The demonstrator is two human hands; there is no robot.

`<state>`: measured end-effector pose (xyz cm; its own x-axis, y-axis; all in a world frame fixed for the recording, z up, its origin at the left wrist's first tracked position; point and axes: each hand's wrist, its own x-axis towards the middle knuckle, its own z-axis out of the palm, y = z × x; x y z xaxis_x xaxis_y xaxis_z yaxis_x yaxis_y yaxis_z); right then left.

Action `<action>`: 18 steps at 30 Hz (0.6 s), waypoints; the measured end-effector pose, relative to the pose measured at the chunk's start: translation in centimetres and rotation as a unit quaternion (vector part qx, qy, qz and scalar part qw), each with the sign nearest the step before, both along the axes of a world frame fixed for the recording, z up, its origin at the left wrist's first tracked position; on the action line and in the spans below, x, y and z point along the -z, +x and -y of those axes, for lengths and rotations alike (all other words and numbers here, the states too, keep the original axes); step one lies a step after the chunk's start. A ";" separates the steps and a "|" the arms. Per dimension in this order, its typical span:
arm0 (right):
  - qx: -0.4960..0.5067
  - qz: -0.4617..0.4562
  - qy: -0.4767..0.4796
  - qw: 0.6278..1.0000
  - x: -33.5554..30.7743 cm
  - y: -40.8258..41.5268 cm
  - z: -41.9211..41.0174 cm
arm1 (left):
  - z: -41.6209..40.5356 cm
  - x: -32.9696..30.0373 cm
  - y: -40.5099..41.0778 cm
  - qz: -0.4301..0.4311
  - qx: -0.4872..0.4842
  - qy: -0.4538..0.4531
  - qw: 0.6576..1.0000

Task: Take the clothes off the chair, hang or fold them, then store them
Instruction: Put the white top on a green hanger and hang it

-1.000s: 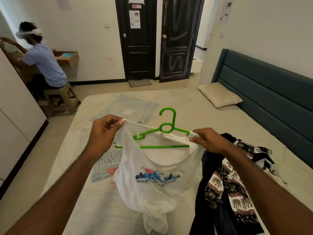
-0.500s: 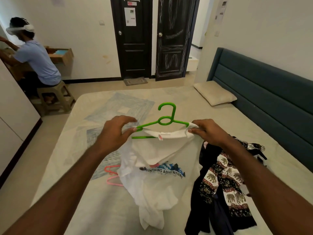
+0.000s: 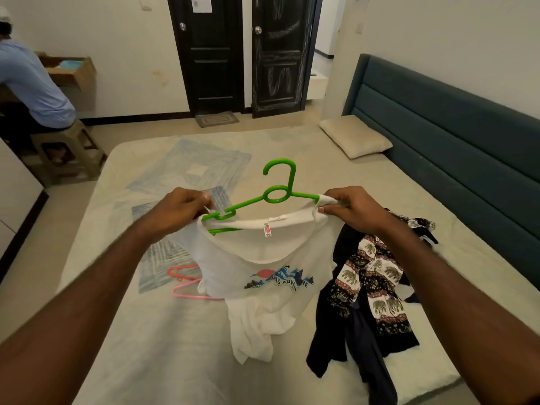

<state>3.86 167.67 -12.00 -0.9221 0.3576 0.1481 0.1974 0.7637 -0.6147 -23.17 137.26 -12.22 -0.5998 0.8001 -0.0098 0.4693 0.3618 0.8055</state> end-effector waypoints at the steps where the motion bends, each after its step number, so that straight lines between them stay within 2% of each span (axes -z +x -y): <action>1: -0.006 0.004 -0.004 1.000 0.1 0.0 0.2 | -0.1 -0.3 0.0 0.010 0.028 -0.049 0.998; 3: -0.019 0.009 -0.004 1.000 0.2 0.0 0.7 | -0.2 -0.8 0.3 0.033 0.091 -0.129 0.987; 6: -0.029 0.010 -0.010 0.999 0.0 0.4 0.9 | -0.1 -1.4 1.0 0.145 0.137 -0.220 0.955; 8: -0.033 0.016 -0.022 0.999 -0.1 0.7 0.9 | 0.1 -1.3 1.2 0.197 0.159 -0.248 0.935; 10: -0.035 0.019 -0.033 0.999 -0.2 0.9 1.1 | -0.1 -0.7 1.1 0.169 0.161 -0.233 0.944; 12: -0.036 0.015 -0.042 0.998 -0.4 1.0 1.4 | -1.0 -0.4 1.2 0.096 0.142 -0.184 0.968; 14: -0.045 0.006 -0.048 0.998 -0.6 0.9 1.9 | -2.3 -0.7 1.7 0.085 0.125 -0.142 0.978; 16: -0.060 -0.001 -0.052 0.997 -0.8 0.5 2.5 | -3.8 -1.2 2.6 0.122 0.154 -0.151 0.969; 18: -0.074 -0.002 -0.061 0.995 -1.1 0.3 3.1 | -5.3 -1.9 4.0 0.137 0.216 -0.204 0.945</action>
